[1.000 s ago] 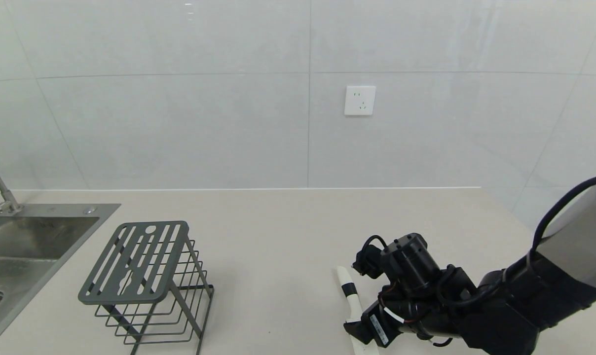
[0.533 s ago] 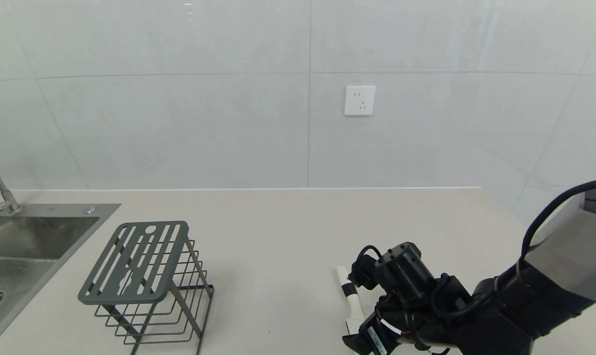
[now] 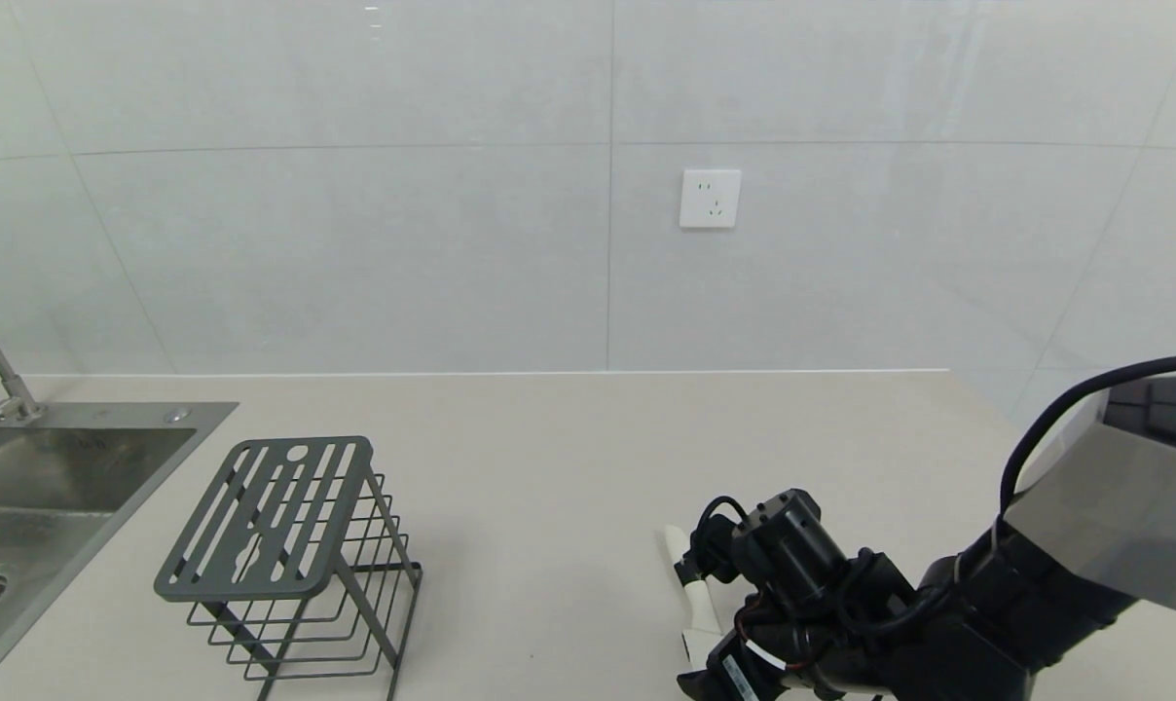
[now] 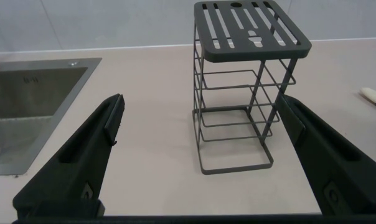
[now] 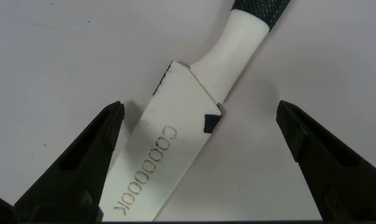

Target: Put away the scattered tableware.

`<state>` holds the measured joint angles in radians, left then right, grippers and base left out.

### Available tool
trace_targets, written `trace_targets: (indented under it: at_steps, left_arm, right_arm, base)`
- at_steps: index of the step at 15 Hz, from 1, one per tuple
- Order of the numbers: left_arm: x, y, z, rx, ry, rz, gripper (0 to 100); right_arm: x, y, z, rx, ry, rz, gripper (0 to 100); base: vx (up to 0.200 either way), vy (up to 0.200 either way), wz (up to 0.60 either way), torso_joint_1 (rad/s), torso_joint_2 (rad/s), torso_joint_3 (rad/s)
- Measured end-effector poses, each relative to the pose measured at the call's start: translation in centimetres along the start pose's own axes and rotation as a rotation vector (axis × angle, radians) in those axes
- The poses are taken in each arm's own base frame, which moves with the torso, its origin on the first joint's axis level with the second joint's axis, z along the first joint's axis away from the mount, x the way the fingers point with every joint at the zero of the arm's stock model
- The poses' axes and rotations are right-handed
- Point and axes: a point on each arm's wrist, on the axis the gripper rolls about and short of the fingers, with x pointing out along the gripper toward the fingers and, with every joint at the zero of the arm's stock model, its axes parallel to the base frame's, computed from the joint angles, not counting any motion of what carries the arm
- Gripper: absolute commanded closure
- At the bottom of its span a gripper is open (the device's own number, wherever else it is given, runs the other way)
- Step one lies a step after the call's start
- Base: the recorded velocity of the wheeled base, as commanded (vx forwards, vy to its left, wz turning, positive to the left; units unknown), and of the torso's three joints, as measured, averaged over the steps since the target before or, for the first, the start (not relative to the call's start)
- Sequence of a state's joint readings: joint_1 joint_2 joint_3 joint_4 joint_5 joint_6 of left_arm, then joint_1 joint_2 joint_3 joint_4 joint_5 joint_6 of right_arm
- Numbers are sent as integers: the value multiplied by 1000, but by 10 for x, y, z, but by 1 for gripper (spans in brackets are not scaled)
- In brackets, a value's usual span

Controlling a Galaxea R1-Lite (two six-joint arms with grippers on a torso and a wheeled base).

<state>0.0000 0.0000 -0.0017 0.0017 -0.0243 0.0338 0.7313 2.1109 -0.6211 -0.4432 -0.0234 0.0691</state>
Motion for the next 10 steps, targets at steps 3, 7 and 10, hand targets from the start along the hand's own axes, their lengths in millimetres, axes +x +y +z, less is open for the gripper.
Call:
trace_targets:
  at_steps: [3, 7, 10]
  left_arm:
    - [0, 0, 0, 0, 0, 0, 0]
    - [0, 0, 0, 0, 0, 0, 0]
    - [0, 0, 0, 0, 0, 0, 0]
  right_arm:
    - [0, 6, -1, -17, 2, 10, 0]
    - [1, 12, -2, -35, 5, 20, 0]
    - [3, 12, -2, -35, 11, 20, 0]
  base:
    - [0, 0, 0, 0, 0, 0]
    - [0, 0, 0, 0, 0, 0]
    - [0, 0, 0, 0, 0, 0]
